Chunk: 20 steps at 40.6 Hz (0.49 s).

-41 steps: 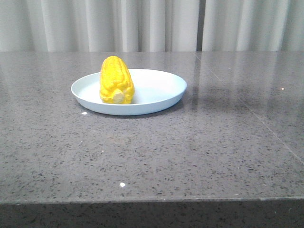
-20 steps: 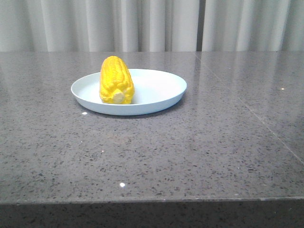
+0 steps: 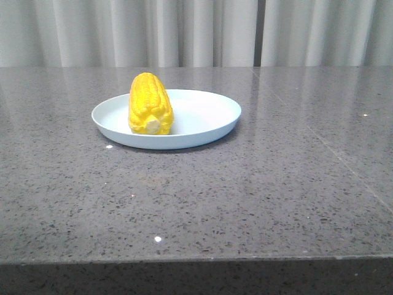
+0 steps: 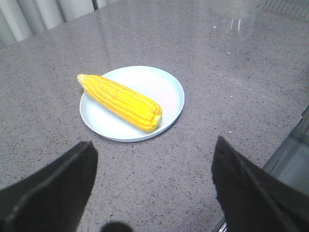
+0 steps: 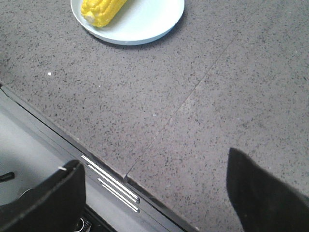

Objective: Place corn on plate with both arms

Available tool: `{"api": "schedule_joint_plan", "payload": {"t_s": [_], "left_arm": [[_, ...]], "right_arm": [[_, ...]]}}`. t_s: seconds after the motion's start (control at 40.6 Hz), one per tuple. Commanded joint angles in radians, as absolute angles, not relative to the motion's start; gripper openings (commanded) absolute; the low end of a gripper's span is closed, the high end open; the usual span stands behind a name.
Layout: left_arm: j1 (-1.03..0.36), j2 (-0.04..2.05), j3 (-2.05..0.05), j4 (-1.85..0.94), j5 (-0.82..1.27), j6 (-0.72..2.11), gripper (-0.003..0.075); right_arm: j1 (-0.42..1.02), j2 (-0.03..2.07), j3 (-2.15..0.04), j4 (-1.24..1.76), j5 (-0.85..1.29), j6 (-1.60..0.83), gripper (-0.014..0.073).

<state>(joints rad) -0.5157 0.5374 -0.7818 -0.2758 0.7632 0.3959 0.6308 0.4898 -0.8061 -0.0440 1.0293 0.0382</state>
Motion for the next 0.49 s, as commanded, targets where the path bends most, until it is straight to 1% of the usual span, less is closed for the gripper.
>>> {"api": "schedule_joint_plan", "payload": {"t_s": [0.0,0.049,0.099,0.123,0.148,0.222,0.246,0.32,0.37,0.394,0.468], "left_arm": [[-0.522,0.541,-0.806,-0.294,0.701,0.391,0.0391],[-0.522,0.541,-0.806,-0.294,0.701,0.391,0.0312],[-0.522,0.541,-0.806,-0.294,0.701,0.391,0.0214],[-0.522,0.541,-0.806,-0.294,0.701,0.391,0.0178],[-0.522,0.541,-0.806,-0.294,0.701,0.391,0.0131],[-0.522,0.541,-0.806,-0.294,0.701,0.391,0.0015],[-0.522,0.541,-0.806,-0.294,0.701,0.391,-0.0013],[-0.522,0.541,-0.806,-0.294,0.701,0.391,-0.0020],[-0.522,0.541,-0.806,-0.294,0.701,0.391,-0.0020],[-0.522,0.541,-0.806,-0.294,0.701,0.391,-0.0020],[-0.522,0.541,-0.806,-0.294,0.701,0.391,-0.0020]], "right_arm": [[0.630,0.465,-0.812,-0.062,0.965,0.043,0.0576],[0.630,0.460,-0.810,-0.062,0.970,0.043,0.0515],[0.630,0.460,-0.810,-0.062,0.979,0.043,0.0414],[0.630,0.460,-0.810,-0.062,0.981,0.043,0.0372],[0.630,0.460,-0.810,-0.062,0.984,0.043,0.0312],[0.630,0.460,-0.810,-0.062,0.990,0.043,0.0150],[0.630,0.460,-0.810,-0.062,0.989,0.043,0.0109],[0.630,0.460,-0.810,-0.062,0.990,0.043,-0.0023],[0.630,0.460,-0.810,-0.062,0.990,0.043,-0.0076],[0.630,0.460,-0.810,-0.062,0.990,0.043,-0.0064],[0.630,0.460,-0.810,-0.062,0.995,0.042,-0.0068]]}}
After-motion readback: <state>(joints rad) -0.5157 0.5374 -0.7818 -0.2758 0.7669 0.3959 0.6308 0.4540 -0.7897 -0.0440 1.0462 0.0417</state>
